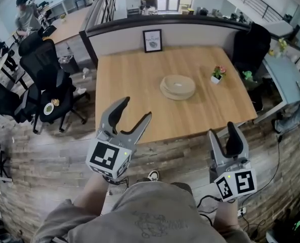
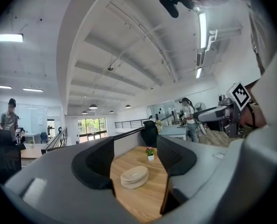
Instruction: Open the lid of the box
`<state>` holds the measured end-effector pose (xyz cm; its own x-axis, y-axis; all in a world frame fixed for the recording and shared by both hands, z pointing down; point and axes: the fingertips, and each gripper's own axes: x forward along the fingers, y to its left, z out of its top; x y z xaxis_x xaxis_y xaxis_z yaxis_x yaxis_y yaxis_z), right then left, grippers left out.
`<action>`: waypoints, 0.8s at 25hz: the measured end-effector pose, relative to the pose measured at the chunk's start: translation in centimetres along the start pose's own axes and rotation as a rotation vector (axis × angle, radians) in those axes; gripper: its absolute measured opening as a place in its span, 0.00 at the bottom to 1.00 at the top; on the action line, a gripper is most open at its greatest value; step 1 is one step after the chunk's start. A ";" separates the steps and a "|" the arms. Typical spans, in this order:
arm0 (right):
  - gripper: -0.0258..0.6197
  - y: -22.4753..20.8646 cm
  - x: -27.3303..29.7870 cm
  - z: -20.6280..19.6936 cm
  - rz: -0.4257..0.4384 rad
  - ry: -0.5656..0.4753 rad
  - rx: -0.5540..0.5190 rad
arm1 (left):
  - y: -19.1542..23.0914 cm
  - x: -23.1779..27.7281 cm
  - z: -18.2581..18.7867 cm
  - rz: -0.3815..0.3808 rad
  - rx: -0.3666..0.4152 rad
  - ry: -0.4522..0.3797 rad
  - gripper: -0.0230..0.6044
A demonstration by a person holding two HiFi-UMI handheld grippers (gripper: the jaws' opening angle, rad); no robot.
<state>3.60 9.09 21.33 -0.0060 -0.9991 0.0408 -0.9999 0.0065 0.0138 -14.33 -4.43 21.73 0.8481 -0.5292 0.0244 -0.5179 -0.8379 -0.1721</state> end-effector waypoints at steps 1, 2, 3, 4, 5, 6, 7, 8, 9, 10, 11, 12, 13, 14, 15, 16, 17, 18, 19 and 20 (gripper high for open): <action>0.43 -0.3 0.8 0.1 -0.003 -0.003 0.001 | 0.4 0.7 -0.1 -0.006 -0.001 0.000 0.49; 0.43 -0.7 1.6 0.2 -0.007 -0.006 0.003 | 0.8 1.4 -0.2 -0.012 0.001 0.002 0.49; 0.43 -1.1 2.3 0.2 -0.010 -0.008 0.006 | 1.1 2.1 -0.5 -0.017 0.001 0.006 0.49; 0.43 -1.6 3.0 0.0 -0.011 -0.004 0.008 | 1.3 2.8 -0.8 -0.020 -0.001 0.011 0.49; 0.43 -2.1 3.8 -0.2 -0.011 0.004 0.009 | 1.6 3.6 -1.1 -0.021 -0.006 0.017 0.49; 0.43 -2.6 4.5 -0.5 -0.010 0.013 0.009 | 1.8 4.3 -1.4 -0.021 -0.012 0.022 0.49; 0.43 -3.3 5.2 -0.7 -0.010 0.020 0.009 | 2.0 5.1 -1.7 -0.021 -0.015 0.026 0.49; 0.43 -3.9 5.9 -0.9 -0.011 0.024 0.010 | 2.3 6.0 -1.9 -0.023 -0.013 0.029 0.49; 0.43 -4.6 6.6 -1.1 -0.013 0.026 0.013 | 2.4 6.9 -2.1 -0.025 -0.008 0.031 0.49; 0.43 -5.3 7.2 -1.3 -0.015 0.026 0.017 | 2.6 7.7 -2.2 -0.028 -0.001 0.032 0.49; 0.43 -5.9 7.8 -1.5 -0.014 0.025 0.022 | 2.7 8.4 -2.3 -0.028 0.005 0.033 0.49; 0.43 -6.6 8.4 -1.7 -0.010 0.025 0.028 | 2.8 9.1 -2.4 -0.025 0.009 0.037 0.49; 0.43 -7.3 9.0 -1.9 -0.002 0.024 0.032 | 2.9 9.9 -2.5 -0.018 0.011 0.042 0.49; 0.43 -8.0 9.7 -2.2 0.009 0.022 0.035 | 3.1 10.7 -2.7 -0.008 0.012 0.048 0.49; 0.43 -8.8 10.5 -2.3 0.022 0.019 0.035 | 3.2 11.5 -2.7 0.003 0.010 0.050 0.49; 0.43 -9.6 11.3 -2.4 0.036 0.016 0.034 | 3.3 12.5 -2.8 0.014 0.006 0.049 0.49; 0.43 -10.4 12.1 -2.5 0.051 0.014 0.031 | 3.4 13.5 -2.8 0.026 0.001 0.047 0.49; 0.43 -11.2 13.0 -2.6 0.067 0.014 0.029 | 3.4 14.4 -2.8 0.038 -0.003 0.048 0.49; 0.43 -12.1 13.8 -2.7 0.084 0.015 0.029 | 3.4 15.4 -2.9 0.050 -0.004 0.053 0.49; 0.43 -12.9 14.6 -2.7 0.102 0.017 0.030 | 3.5 16.3 -3.0 0.064 -0.004 0.061 0.49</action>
<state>16.49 -5.52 24.47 -0.1075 -0.9925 0.0578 -0.9941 0.1065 -0.0211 -2.64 -16.35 24.48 0.8052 -0.5885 0.0730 -0.5712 -0.8027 -0.1714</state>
